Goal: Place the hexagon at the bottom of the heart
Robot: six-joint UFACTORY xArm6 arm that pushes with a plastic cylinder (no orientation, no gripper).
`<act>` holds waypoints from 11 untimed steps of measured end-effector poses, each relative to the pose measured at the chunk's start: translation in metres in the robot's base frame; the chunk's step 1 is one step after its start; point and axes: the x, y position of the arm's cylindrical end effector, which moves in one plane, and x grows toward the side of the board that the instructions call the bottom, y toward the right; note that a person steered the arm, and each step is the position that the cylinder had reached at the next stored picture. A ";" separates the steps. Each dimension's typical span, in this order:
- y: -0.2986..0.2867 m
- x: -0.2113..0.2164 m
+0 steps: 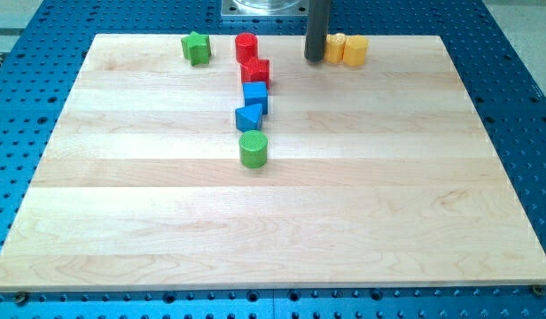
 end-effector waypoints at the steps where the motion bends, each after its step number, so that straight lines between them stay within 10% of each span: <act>1: -0.018 -0.032; 4: 0.108 -0.027; 7: 0.040 -0.018; 10: 0.028 0.164; 11: 0.055 0.146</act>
